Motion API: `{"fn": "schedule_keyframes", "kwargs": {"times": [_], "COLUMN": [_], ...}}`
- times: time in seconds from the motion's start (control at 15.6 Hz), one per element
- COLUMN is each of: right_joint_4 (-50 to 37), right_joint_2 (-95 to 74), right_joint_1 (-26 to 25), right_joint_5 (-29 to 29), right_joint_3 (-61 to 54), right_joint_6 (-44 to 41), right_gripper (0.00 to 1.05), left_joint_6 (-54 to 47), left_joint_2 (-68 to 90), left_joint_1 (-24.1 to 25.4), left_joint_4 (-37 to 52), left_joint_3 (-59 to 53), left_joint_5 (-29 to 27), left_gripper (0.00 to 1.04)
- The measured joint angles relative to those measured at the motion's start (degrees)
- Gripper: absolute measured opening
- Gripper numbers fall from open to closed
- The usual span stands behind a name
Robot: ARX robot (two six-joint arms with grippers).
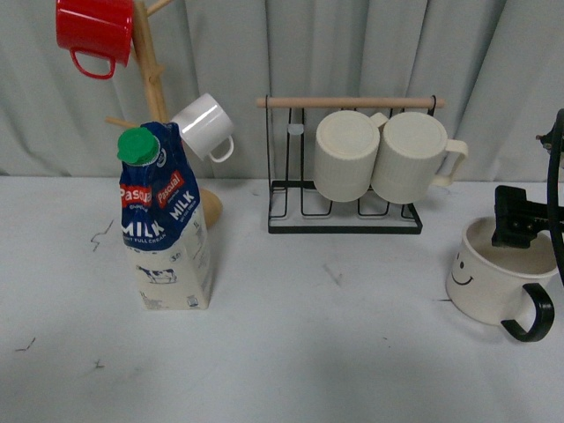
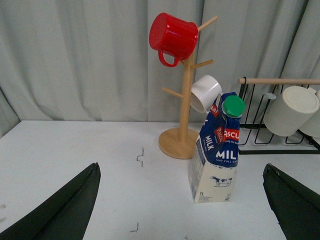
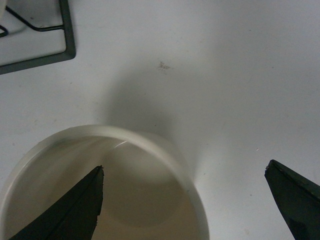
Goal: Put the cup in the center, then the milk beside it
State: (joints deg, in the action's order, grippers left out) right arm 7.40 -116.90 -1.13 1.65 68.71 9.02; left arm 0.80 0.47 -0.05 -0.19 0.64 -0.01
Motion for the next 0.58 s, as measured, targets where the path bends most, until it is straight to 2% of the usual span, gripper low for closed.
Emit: {"fn": "schedule_keyframes", "kwargs": {"times": [0.06,0.13,0.58], "right_joint_4": [0.3,0.7,3.4], "right_joint_2": [-0.9,-1.7,-3.1], "right_joint_1": [0.0,0.0,0.4], "right_joint_5": [-0.8,-1.3,-2.8], "right_joint_3": [0.8,1.3,2.8], "right_joint_6": [0.0,0.0,0.0], "right_gripper": [0.98,0.92,0.1], "left_joint_6": [0.0,0.0,0.0], "left_joint_2": [0.0,0.0,0.0], "left_joint_1": [0.0,0.0,0.0], "left_joint_4": [0.0,0.0,0.0], "left_joint_3": [0.0,0.0,0.0], "left_joint_5": [0.0,0.0,0.0], "left_gripper": [0.98,0.98,0.98]}}
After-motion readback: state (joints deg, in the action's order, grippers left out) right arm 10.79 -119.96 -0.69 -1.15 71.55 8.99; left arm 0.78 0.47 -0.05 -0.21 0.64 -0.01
